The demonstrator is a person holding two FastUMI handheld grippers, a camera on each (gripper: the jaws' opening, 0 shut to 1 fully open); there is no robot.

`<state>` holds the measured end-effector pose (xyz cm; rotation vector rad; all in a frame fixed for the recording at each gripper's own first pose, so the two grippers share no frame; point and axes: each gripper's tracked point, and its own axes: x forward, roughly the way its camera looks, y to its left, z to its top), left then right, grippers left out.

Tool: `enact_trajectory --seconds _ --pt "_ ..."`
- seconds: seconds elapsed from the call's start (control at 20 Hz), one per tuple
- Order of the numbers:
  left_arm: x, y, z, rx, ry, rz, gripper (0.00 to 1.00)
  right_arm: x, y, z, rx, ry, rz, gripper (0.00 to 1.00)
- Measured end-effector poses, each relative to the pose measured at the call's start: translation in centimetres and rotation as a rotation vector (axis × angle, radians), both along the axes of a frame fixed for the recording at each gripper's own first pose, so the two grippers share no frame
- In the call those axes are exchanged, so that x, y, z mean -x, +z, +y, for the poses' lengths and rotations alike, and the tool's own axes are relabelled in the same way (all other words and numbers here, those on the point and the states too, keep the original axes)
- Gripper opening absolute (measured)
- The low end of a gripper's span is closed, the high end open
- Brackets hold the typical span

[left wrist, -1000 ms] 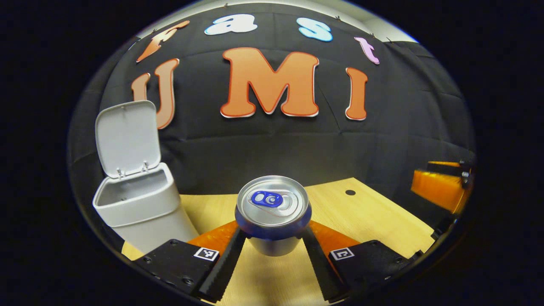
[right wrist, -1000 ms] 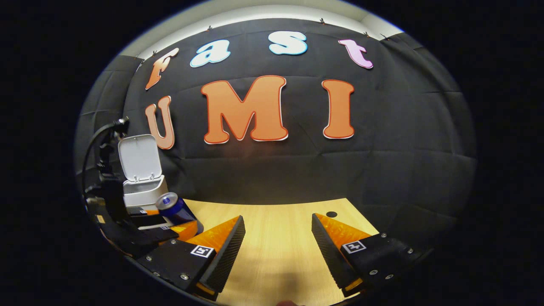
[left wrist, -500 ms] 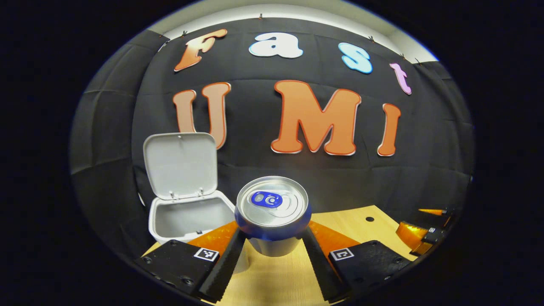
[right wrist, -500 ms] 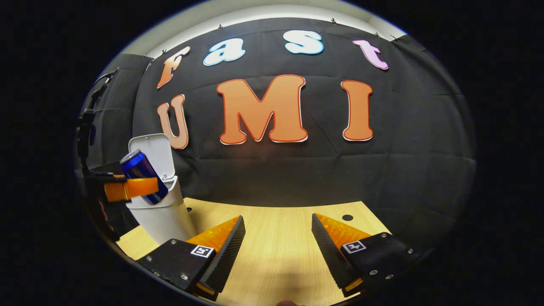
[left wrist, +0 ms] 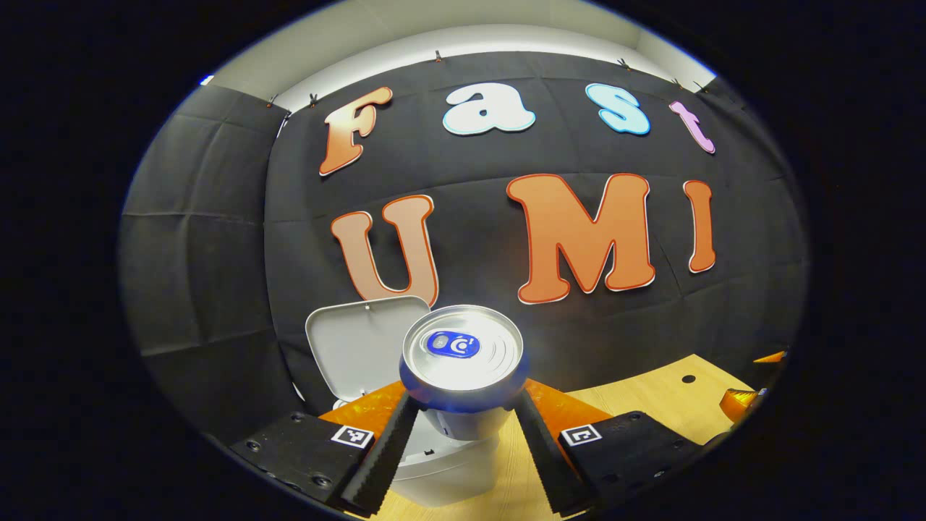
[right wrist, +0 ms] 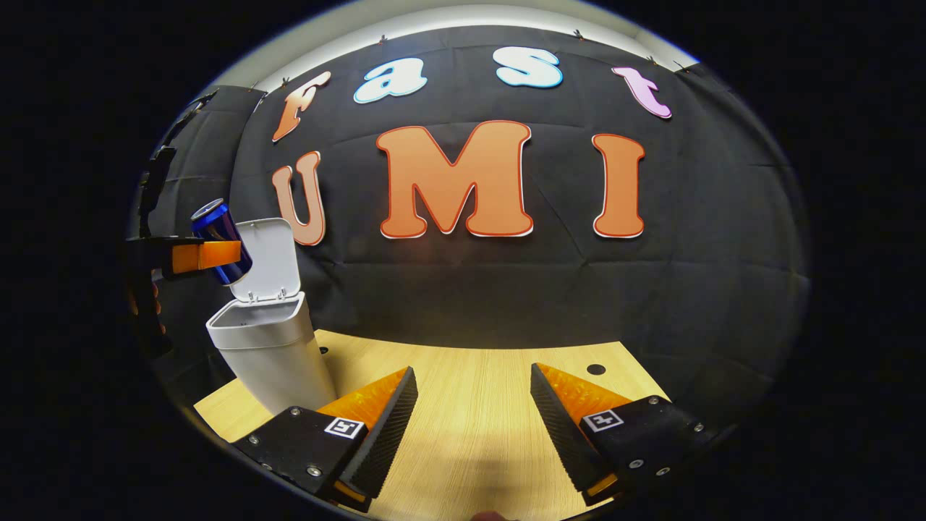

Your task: Press the lid of the desktop garbage bin to open it, pick up the crumpled paper on the desktop and throw it into the bin, then pick up the pop can on the desktop and drop it into the bin, and finally close the garbage bin lid.

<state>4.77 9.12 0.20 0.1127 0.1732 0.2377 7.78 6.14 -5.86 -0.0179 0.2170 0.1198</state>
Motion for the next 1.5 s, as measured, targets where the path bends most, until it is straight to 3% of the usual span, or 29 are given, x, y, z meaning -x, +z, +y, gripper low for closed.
enact_trajectory --seconds 0.2,0.4,1.0,1.1,1.25,1.5 --pt "-0.9 -0.9 2.6 0.017 0.036 -0.004 0.82 0.6 -0.6 0.3 0.02 -0.015 0.011 0.94" --pt "-1.5 -2.5 6.6 0.022 0.088 0.007 0.79 1.5 -1.0 0.9 0.032 -0.032 0.024 0.94" --pt "-3.7 -8.8 11.5 0.173 0.089 0.093 0.82 4.2 0.2 1.0 0.061 -0.149 0.009 0.94" --pt "-4.0 -9.1 11.9 0.176 0.09 0.094 0.83 4.3 0.3 0.9 0.062 -0.164 0.007 0.94" --pt "-4.6 -8.3 12.1 0.173 0.08 0.075 0.94 4.6 0.5 0.8 0.055 -0.182 0.007 0.94" --pt "-5.4 -5.3 12.1 0.183 0.056 0.019 0.94 5.0 0.9 0.7 0.067 -0.2 0.0 0.94"
